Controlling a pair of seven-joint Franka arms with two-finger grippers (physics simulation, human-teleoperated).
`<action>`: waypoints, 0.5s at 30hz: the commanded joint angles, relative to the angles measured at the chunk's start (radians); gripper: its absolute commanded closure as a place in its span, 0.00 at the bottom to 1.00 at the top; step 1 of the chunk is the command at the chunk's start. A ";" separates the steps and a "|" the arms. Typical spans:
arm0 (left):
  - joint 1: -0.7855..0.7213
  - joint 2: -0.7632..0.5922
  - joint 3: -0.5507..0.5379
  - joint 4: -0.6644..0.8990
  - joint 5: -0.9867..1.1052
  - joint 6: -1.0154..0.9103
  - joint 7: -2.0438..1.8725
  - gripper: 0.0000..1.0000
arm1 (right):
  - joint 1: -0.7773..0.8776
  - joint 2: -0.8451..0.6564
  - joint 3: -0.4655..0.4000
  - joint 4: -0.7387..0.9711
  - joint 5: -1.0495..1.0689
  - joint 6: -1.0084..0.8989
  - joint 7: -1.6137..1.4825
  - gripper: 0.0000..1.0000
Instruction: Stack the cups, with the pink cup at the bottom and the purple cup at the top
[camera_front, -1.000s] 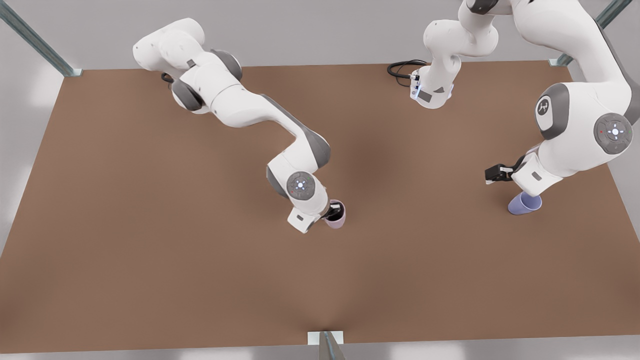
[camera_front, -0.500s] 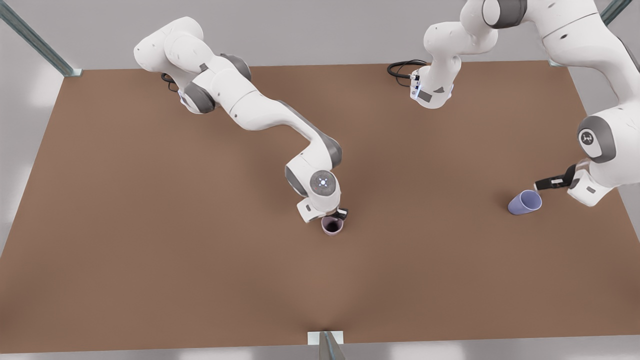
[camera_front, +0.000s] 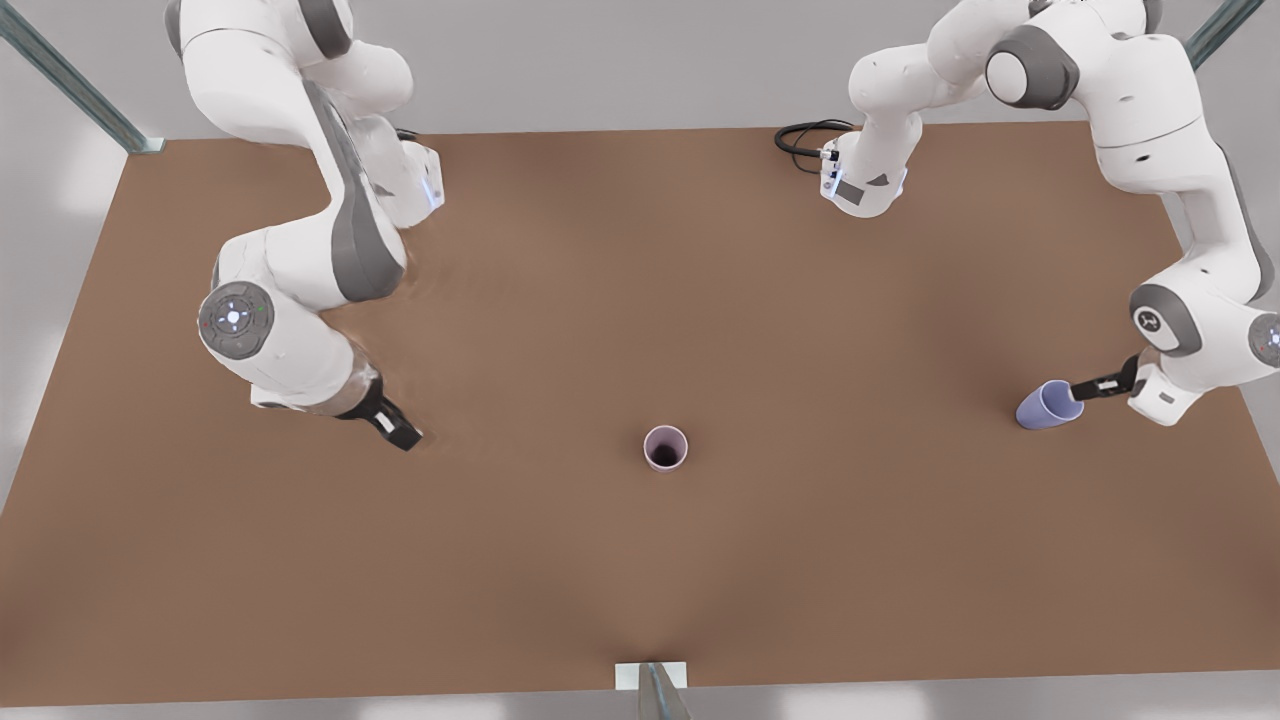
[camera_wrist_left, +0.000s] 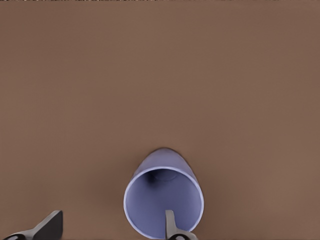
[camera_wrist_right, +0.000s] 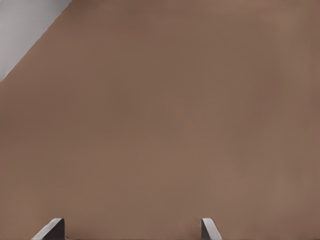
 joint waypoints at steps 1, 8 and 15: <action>0.003 0.012 0.000 0.001 -0.022 0.088 0.104 0.00 | -0.124 -0.047 -0.001 -0.022 0.025 -0.161 -1.102 0.00; 0.013 0.075 -0.004 -0.015 -0.022 0.119 0.106 0.00 | -0.155 0.042 0.001 0.128 -0.011 -0.179 -1.202 0.00; 0.016 0.088 -0.014 -0.050 -0.078 0.114 0.098 0.59 | -0.155 0.051 0.001 0.134 -0.011 -0.176 -1.192 0.00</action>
